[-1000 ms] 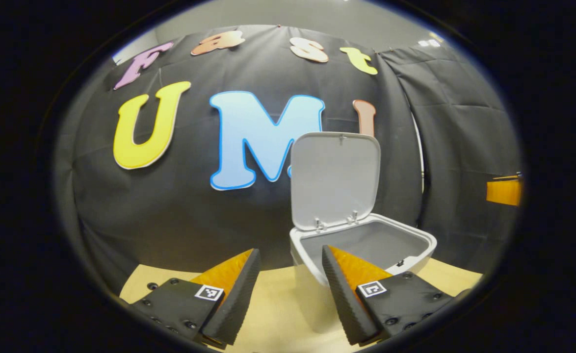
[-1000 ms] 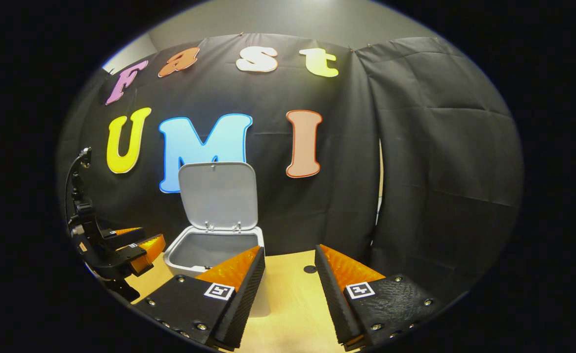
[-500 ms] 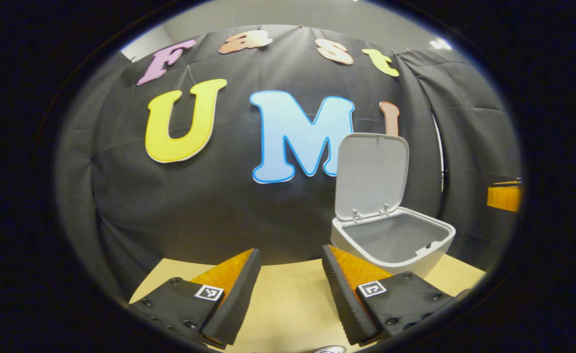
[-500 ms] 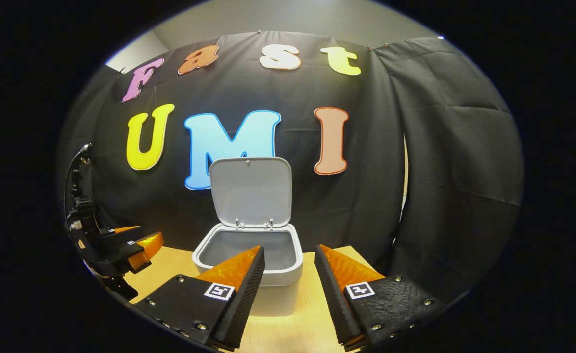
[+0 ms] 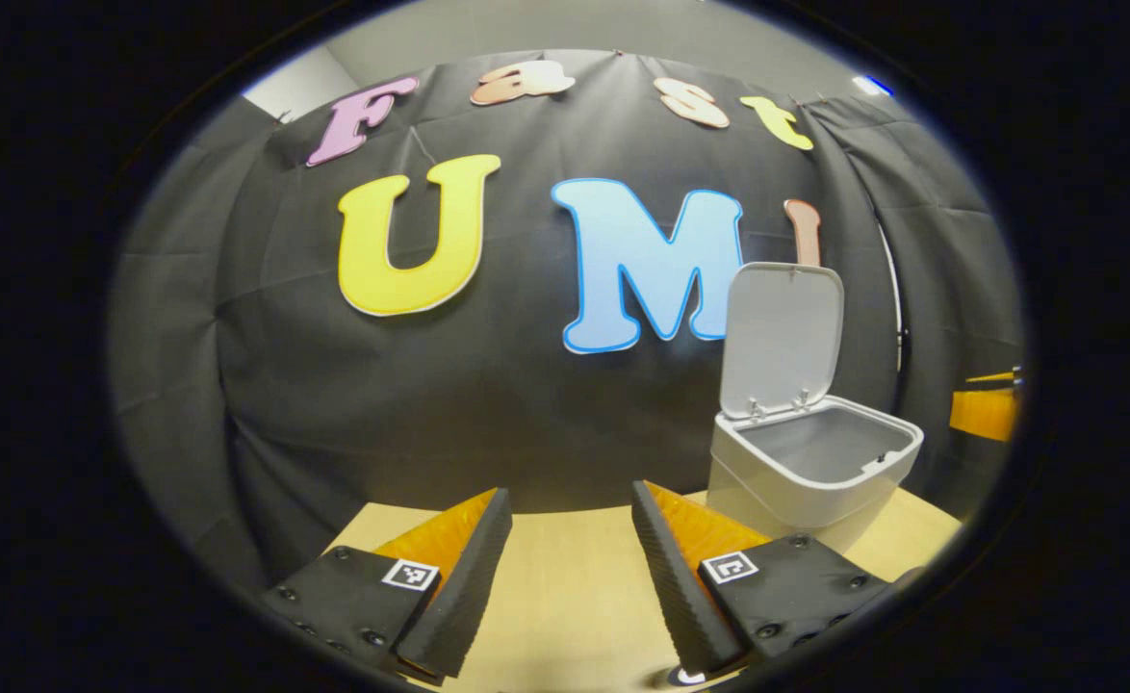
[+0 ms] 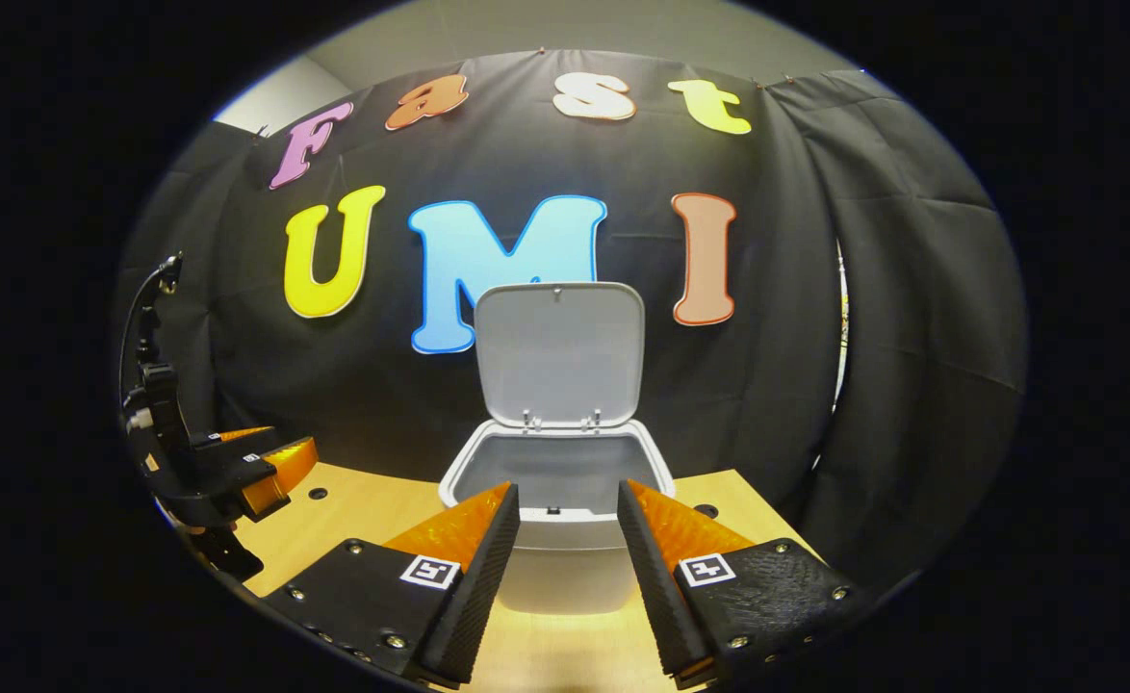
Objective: Press the lid of the desktop garbage bin to open it, pick up the crumpled paper on the desktop and throw it into the bin, then pick up the pop can on the desktop and drop it into the bin, and finally close the garbage bin lid.
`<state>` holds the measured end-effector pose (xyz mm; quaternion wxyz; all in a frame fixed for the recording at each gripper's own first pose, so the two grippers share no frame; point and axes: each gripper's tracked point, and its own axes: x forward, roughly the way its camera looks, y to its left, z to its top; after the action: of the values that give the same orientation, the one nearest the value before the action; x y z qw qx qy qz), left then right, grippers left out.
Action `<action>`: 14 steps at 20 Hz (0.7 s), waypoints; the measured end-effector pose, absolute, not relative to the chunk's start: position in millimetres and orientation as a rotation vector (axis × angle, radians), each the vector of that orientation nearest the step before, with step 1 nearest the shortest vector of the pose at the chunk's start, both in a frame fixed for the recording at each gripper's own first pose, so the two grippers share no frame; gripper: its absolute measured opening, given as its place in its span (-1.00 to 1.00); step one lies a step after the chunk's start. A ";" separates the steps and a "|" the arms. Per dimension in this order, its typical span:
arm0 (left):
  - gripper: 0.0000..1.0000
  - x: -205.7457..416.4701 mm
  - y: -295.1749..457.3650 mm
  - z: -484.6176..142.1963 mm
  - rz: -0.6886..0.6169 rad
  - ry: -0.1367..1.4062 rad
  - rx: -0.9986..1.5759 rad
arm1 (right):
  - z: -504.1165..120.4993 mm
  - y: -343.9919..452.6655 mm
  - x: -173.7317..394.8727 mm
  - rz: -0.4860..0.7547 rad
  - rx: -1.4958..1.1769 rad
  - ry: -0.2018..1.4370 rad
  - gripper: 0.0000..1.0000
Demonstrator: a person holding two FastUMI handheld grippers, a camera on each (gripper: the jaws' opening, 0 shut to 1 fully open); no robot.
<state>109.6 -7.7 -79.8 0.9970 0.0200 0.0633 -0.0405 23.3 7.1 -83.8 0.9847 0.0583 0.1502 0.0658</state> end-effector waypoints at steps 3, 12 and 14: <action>0.76 103.1 10.7 -79.9 -0.052 0.130 0.039 | -91.6 29.9 18.9 0.182 0.110 0.320 0.36; 0.76 84.4 52.1 -77.2 0.011 0.127 0.041 | -133.4 103.5 -0.5 0.346 0.080 0.413 0.37; 0.76 81.3 59.0 -76.5 0.022 0.126 0.040 | -149.1 117.6 -5.0 0.381 0.071 0.447 0.37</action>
<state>81.3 59.0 -76.5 0.9977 0.0200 0.0630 0.0111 -5.0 117.6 -149.1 0.9565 0.0350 0.2203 0.1878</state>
